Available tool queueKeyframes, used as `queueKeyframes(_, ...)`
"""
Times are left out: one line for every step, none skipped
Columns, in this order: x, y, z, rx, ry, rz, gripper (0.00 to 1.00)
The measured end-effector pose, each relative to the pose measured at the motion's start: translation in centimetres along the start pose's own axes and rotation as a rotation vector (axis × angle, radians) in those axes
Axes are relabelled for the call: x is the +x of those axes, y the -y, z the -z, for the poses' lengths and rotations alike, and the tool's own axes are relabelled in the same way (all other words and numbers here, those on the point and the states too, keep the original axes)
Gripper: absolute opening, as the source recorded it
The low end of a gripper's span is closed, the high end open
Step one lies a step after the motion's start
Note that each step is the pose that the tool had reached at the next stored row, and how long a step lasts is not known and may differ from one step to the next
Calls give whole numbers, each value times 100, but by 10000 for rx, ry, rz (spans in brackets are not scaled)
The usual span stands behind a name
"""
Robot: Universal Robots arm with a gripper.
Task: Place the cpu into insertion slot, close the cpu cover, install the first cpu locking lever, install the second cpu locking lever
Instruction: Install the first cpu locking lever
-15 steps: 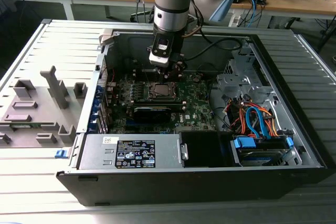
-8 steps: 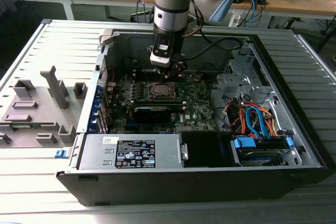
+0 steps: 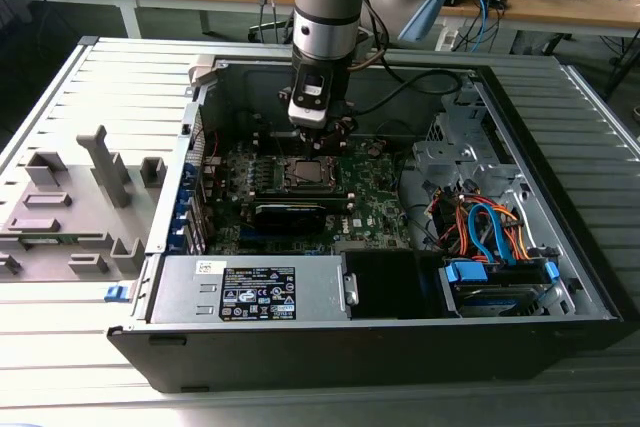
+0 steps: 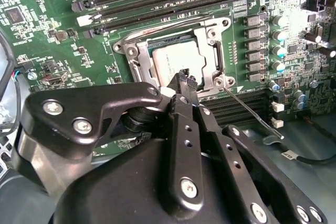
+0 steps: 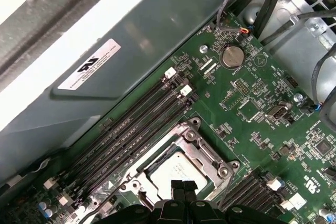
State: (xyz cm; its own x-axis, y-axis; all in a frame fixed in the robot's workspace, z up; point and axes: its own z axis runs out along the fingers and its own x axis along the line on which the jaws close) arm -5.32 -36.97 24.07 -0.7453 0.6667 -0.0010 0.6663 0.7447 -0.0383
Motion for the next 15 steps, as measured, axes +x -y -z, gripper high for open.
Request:
queueKeyframes(0,0,0,1,1,26,11)
queueKeyframes(0,0,0,0,2,54,11)
queueKeyframes(0,0,0,0,3,78,11)
queueKeyframes(0,0,0,1,5,118,11)
queueKeyframes(0,0,0,0,6,147,11)
queueKeyframes(0,0,0,1,6,169,11)
queueKeyframes(0,0,0,1,8,207,11)
queueKeyframes(0,0,0,0,9,227,11)
queueKeyframes(0,0,0,0,10,260,11)
queueKeyframes(0,0,0,0,11,285,11)
queueKeyframes(0,0,0,0,12,308,11)
queueKeyframes(0,0,0,0,13,336,11)
queueKeyframes(0,0,0,0,14,364,11)
queueKeyframes(0,0,0,0,15,390,11)
queueKeyframes(0,0,0,0,16,425,11)
